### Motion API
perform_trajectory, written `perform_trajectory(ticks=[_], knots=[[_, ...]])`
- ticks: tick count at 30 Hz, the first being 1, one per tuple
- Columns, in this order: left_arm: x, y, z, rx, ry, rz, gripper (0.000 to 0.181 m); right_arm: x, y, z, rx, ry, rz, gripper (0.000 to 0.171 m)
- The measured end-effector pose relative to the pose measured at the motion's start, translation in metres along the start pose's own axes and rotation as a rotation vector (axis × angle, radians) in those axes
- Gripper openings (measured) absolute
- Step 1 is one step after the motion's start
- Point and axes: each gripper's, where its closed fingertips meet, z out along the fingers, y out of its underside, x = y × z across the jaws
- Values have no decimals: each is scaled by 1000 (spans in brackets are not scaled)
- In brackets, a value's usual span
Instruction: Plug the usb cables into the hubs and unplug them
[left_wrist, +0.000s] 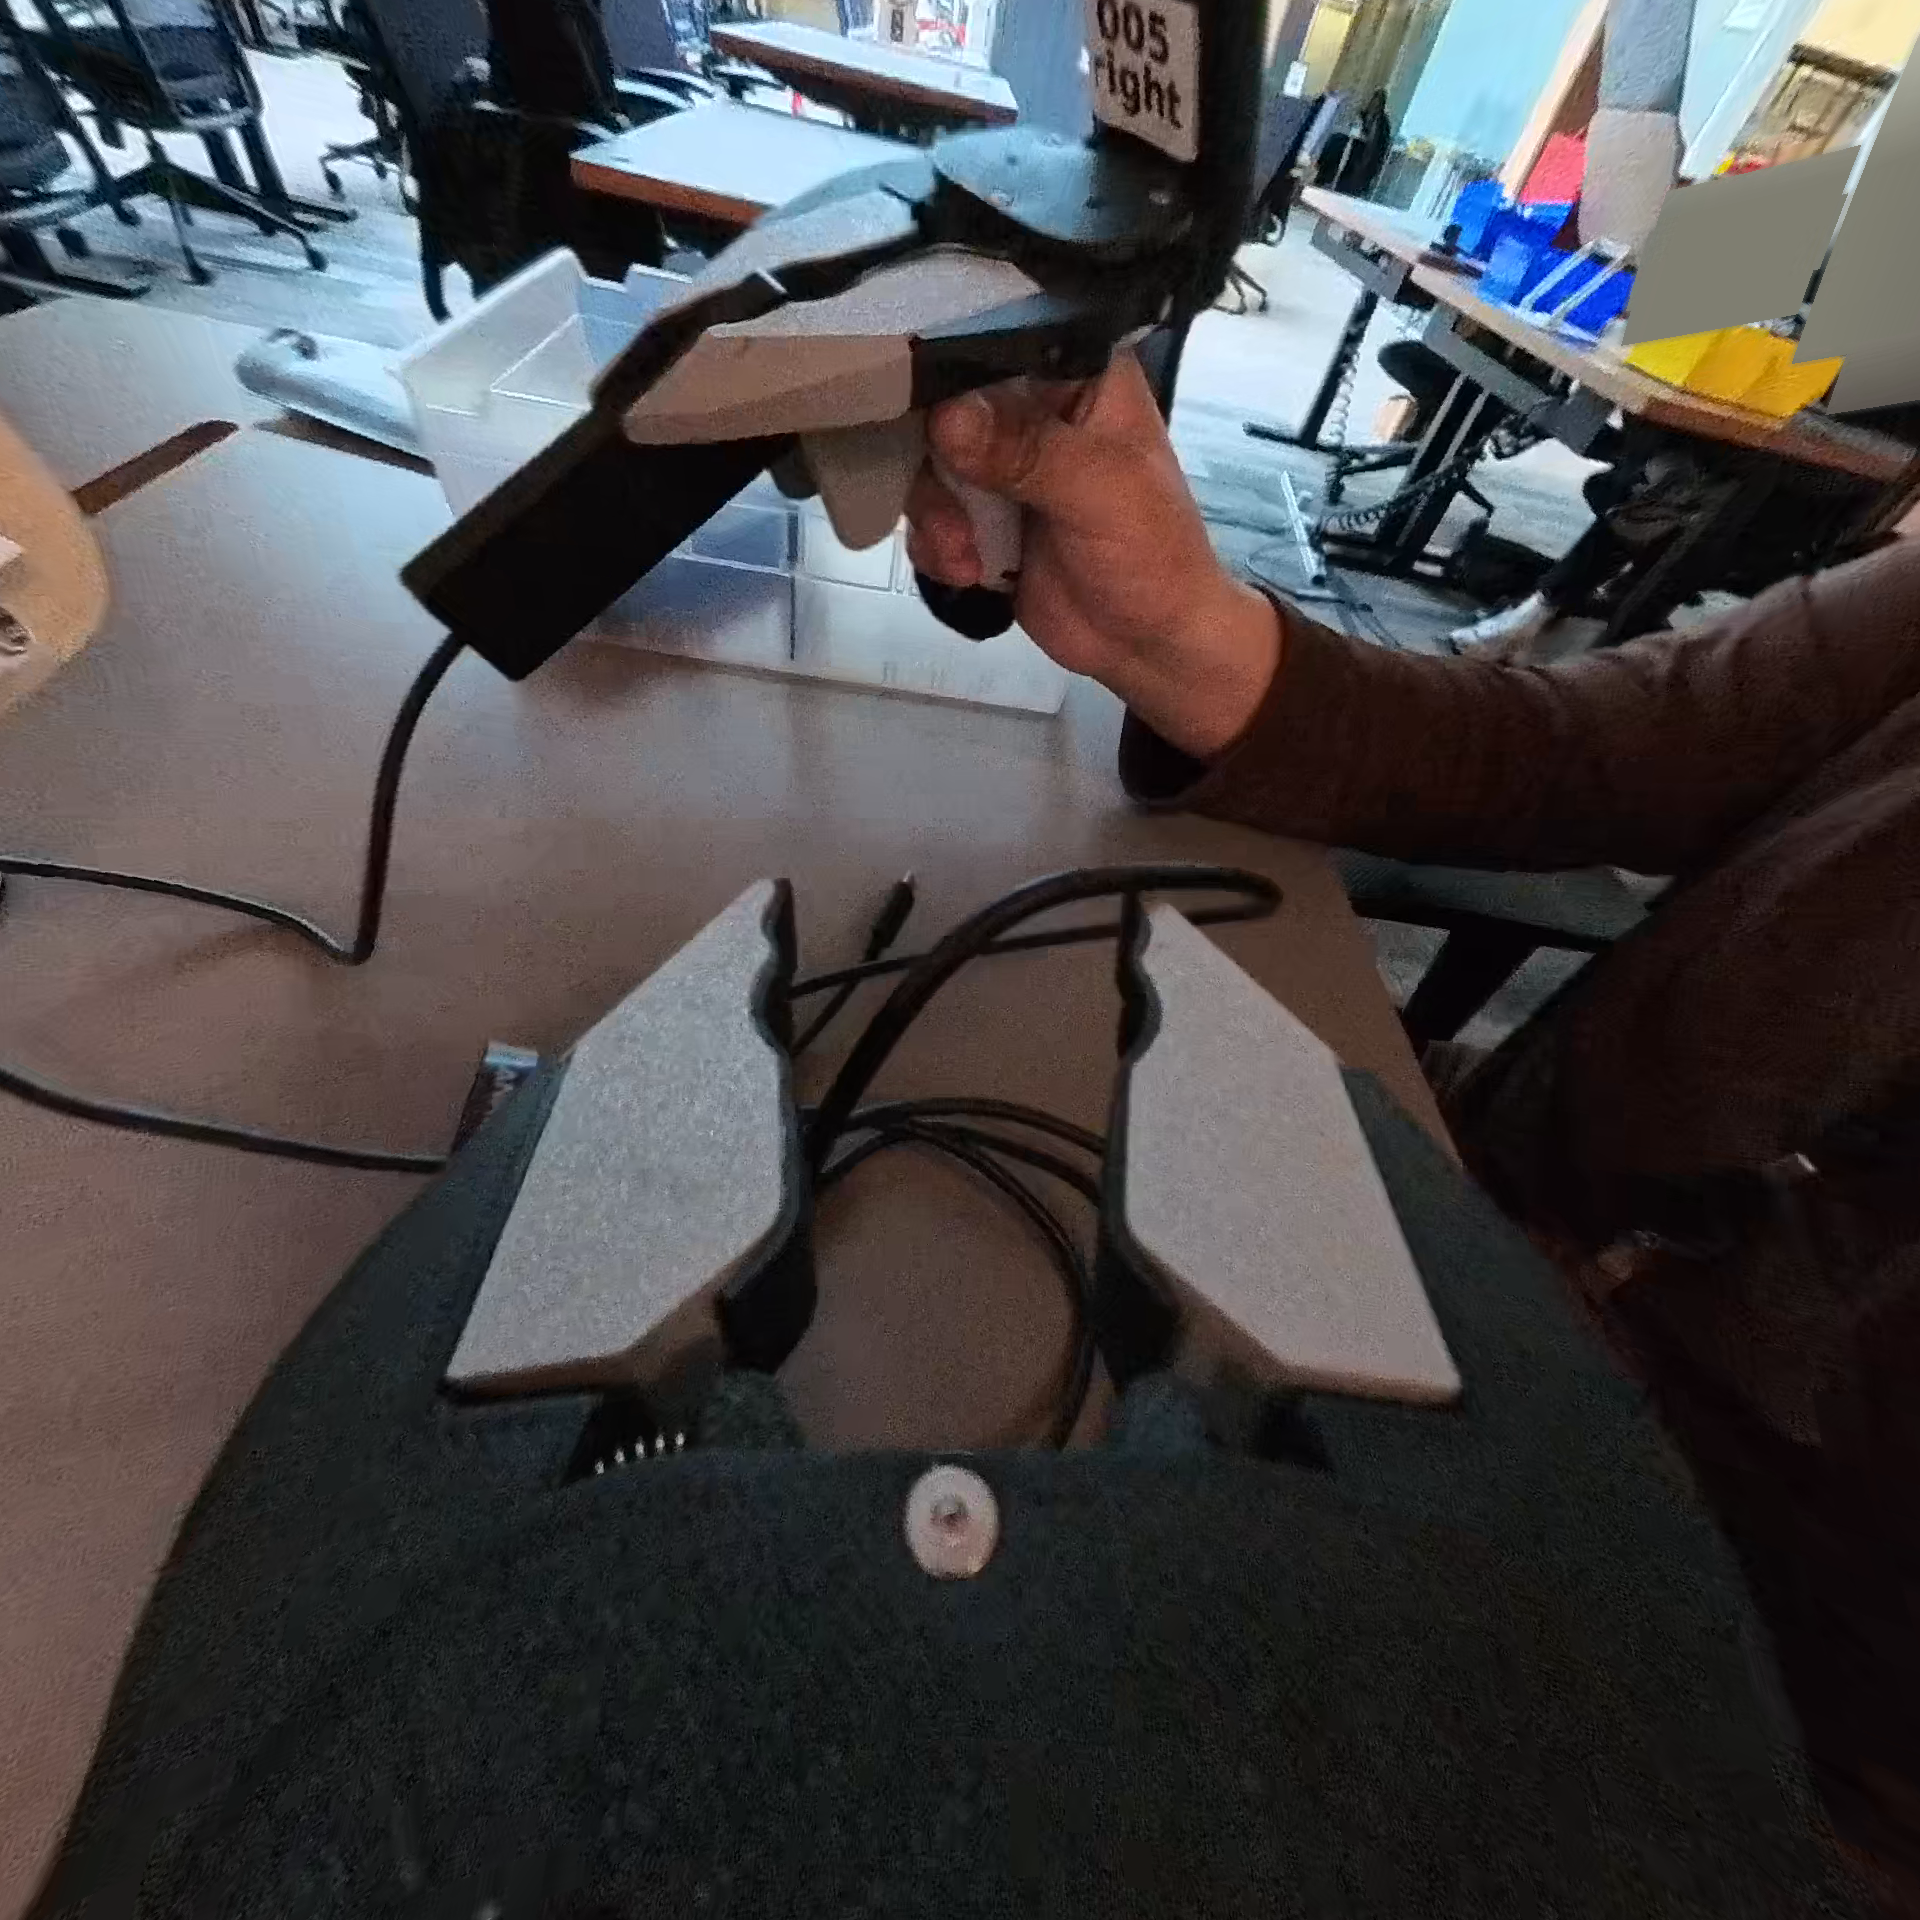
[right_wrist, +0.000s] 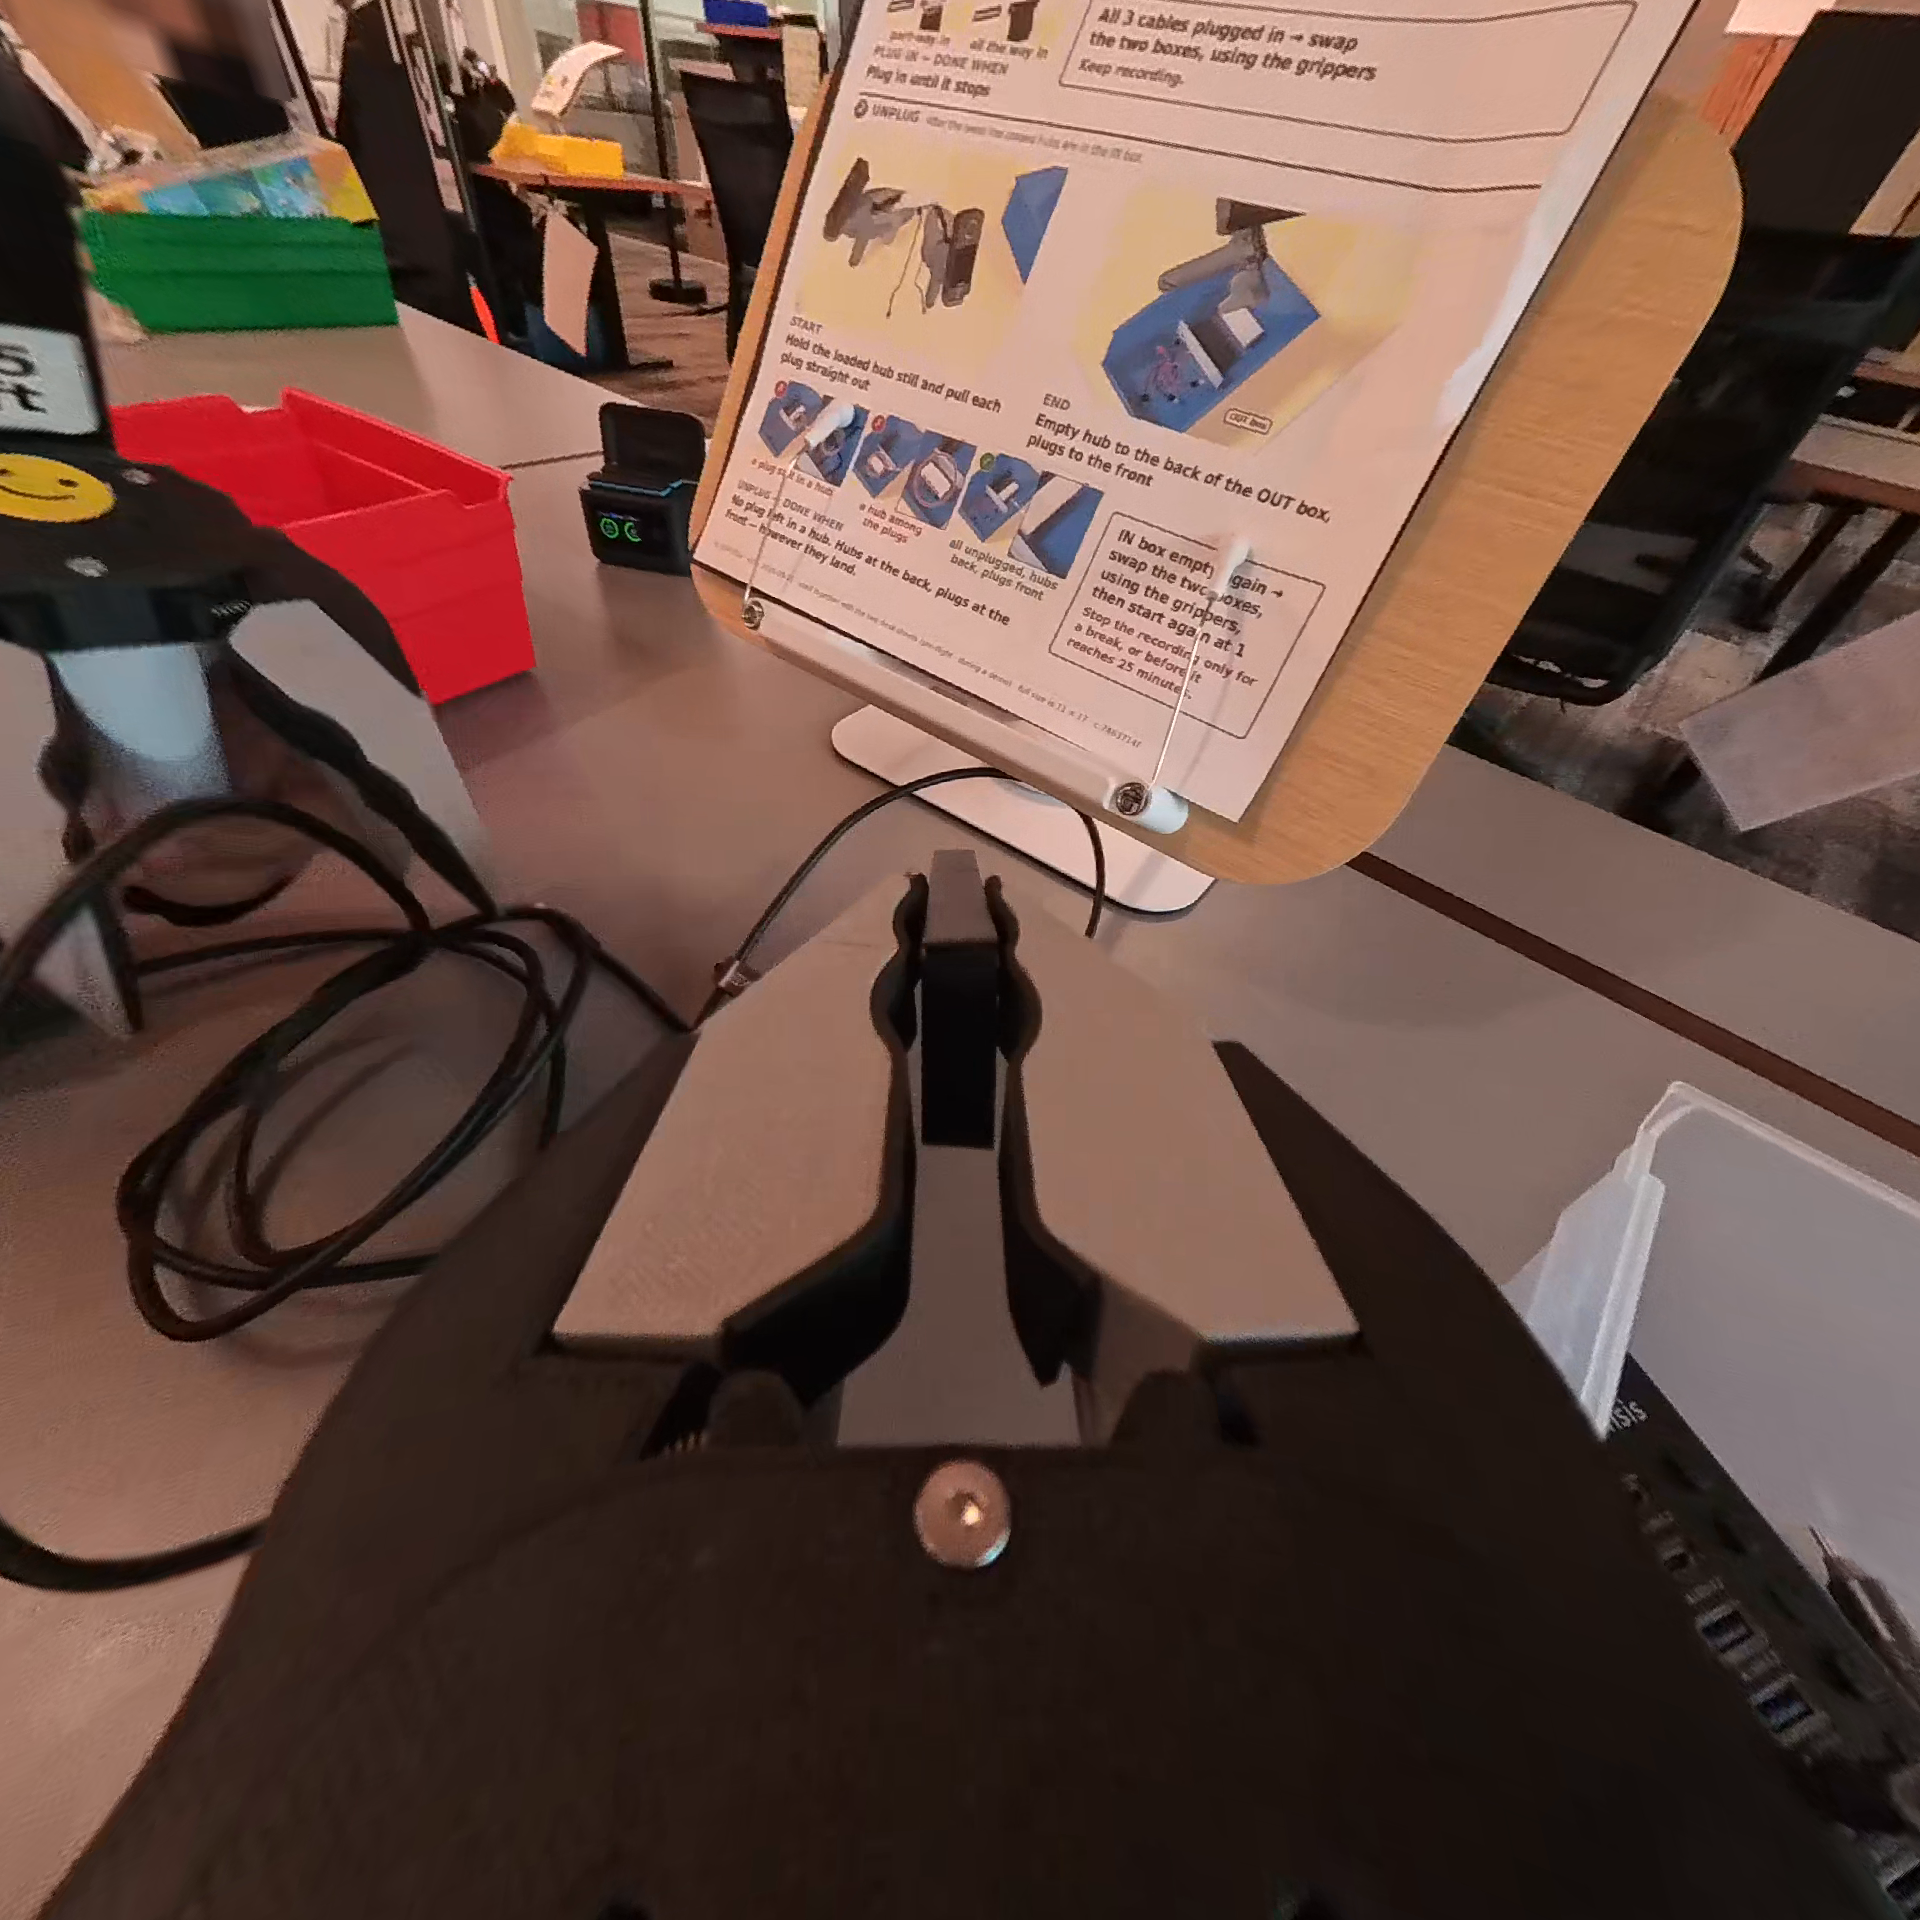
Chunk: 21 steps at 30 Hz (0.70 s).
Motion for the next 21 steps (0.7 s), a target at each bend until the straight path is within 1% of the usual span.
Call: perform_trajectory(ticks=[2, 4, 6, 8, 9, 11, 16, 18, 21], knots=[[-5, -7, -9, 58, -29, -53, 62, 2, 1, 0, -5, 22, -16, 7], [1, -8, -10, 53, 11, -104, 71, 4, 3, 2, -11, 43, -36, 7], [-8, 12, -6, -81, -63, -127, 73, 5, 6, 4, -18, 52, -40, 7], [-16, 33, -4, -221, -144, -84, 80, 3, 9, 7, -23, 38, -28, 7], [-20, 38, -5, -256, -185, -68, 81, 0, 10, 9, -23, 24, -23, 7], [-23, 42, -13, -274, -211, -99, 80, -9, 11, 12, -24, -12, -29, 7], [-56, 26, -60, -101, -365, -284, 76, -27, 18, 23, -67, -47, -92, 7], [-59, 19, -72, -34, -360, -310, 76, -31, 22, 26, -86, -55, -99, 7], [-59, 10, -76, 23, -352, -313, 75, -33, 25, 29, -98, -67, -103, 7]])
